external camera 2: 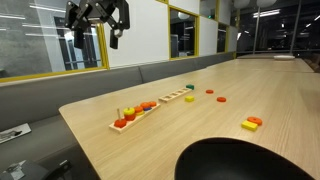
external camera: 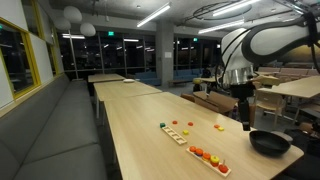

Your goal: Remove the yellow and orange circles from the woden objects.

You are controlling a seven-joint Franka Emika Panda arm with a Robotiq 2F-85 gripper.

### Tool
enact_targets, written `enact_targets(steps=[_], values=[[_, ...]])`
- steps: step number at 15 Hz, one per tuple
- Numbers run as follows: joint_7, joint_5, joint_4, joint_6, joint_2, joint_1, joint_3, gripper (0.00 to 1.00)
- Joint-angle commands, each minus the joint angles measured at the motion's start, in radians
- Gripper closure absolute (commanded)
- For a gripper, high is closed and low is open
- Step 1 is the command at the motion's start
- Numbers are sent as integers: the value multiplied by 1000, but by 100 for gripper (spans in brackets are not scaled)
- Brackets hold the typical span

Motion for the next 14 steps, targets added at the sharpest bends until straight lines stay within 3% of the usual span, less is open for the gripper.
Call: enact_targets(steps=[1,5,14], values=[[16,-1,-6,11,-2,1,0,0],[145,28,-55,104,-9,-16,22,0],[480,114,-219,438,-4,-34,93,0]])
